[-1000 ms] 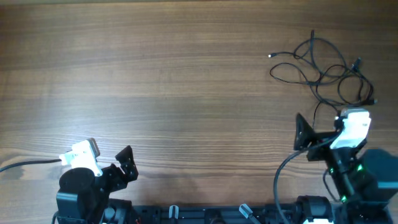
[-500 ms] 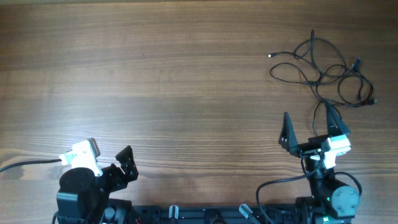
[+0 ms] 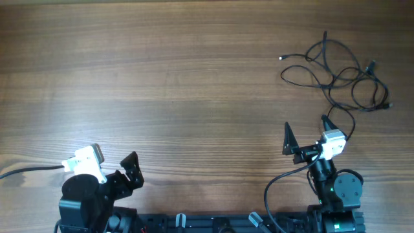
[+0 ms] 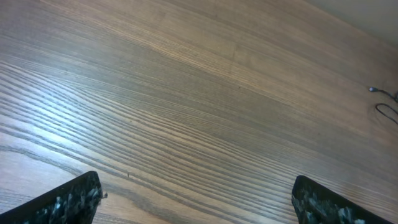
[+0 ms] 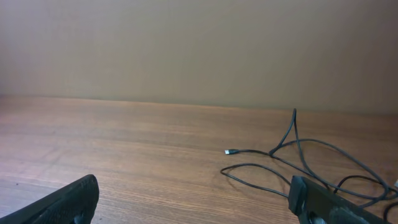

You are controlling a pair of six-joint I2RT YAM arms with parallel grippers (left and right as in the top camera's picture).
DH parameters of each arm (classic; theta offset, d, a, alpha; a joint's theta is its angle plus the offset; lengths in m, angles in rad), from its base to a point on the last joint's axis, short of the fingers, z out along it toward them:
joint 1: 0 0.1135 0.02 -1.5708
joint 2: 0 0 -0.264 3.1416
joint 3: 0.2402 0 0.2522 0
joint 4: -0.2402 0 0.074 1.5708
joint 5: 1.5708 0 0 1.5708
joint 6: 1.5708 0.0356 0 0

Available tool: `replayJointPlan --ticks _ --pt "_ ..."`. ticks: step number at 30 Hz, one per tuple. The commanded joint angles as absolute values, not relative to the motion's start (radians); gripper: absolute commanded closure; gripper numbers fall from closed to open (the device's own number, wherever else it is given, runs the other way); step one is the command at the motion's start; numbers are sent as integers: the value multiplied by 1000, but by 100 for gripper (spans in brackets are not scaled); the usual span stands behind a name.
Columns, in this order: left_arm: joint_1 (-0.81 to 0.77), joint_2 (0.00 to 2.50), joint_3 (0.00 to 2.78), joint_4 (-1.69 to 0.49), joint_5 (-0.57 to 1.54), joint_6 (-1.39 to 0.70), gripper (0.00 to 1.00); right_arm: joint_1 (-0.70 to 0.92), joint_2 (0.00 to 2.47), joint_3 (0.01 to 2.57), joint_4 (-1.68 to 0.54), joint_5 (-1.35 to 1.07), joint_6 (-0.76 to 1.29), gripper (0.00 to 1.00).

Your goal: Untangle cables

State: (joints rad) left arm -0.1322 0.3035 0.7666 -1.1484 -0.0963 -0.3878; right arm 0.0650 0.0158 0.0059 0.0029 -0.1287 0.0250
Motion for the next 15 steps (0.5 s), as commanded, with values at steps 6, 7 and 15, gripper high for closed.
replayJointPlan --ticks 6,7,15 --pt "-134 296 765 -1146 -98 -398 0 71 18 6 6 -108 27 0" --pt "-134 296 765 -1146 -98 -398 0 71 18 6 6 -108 27 0" --pt "-89 206 643 -1004 -94 -397 0 71 18 6 6 -108 27 0"
